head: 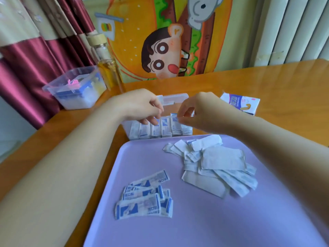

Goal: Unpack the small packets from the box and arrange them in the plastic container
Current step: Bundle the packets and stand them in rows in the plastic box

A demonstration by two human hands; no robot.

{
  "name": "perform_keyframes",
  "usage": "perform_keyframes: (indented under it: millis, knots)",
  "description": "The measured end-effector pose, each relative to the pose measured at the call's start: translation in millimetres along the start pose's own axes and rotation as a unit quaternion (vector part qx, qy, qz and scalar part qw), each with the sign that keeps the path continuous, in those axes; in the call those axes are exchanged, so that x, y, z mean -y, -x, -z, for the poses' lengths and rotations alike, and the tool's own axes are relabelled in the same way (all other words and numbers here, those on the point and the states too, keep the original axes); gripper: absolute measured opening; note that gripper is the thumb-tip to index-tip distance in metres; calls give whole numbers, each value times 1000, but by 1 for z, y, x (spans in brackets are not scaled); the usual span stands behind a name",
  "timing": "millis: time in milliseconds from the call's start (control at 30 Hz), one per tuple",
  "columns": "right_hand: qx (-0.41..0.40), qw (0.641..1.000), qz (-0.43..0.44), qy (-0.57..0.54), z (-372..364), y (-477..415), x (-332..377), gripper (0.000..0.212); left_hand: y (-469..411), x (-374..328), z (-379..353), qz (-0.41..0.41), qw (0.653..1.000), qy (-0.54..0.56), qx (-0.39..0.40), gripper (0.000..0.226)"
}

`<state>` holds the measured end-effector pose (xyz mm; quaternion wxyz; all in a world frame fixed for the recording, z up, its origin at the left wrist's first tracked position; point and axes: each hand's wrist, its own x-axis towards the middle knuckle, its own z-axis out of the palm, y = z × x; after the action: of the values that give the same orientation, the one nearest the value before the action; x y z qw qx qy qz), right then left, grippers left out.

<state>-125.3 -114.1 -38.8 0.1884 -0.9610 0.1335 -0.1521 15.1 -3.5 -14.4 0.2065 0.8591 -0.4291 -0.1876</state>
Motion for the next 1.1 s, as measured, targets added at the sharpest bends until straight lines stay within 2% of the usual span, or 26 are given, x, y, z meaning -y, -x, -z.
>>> perform_keyframes:
  millis: [133, 200, 300, 367, 433, 533, 567, 733, 867, 1100]
  knots:
    - [219, 975, 21, 12, -28, 19, 28, 22, 35, 23, -19, 13, 995, -52, 84, 7]
    - [280, 960, 24, 12, -40, 27, 41, 29, 50, 34, -24, 6, 986, -99, 132, 4]
    - [287, 957, 28, 33, -53, 38, 59, 43, 69, 49, -30, -13, 965, -175, 193, 30]
    - [292, 954, 25, 62, -60, 44, 67, 52, 77, 57, -37, -12, 962, -188, 197, 37]
    - [295, 951, 19, 91, -69, 48, 76, 58, 80, 63, -46, -13, 965, -192, 179, 35]
    - [280, 949, 10, 142, -80, 50, 89, 62, 81, 71, -57, -12, 973, -183, 140, 17]
    - [281, 948, 7, 152, -81, 49, 94, 61, 83, 75, -60, -9, 975, -174, 134, 21]
    - [350, 921, -15, 173, -80, 39, 102, 65, 82, 76, -61, 12, 978, -149, 145, 21]
    - [390, 897, -28, 208, -81, 32, 108, 65, 83, 80, -59, -24, 977, -134, 164, 8]
    - [339, 923, -31, 179, -88, 41, 103, 57, 92, 88, -58, -41, 985, -91, 142, 18]
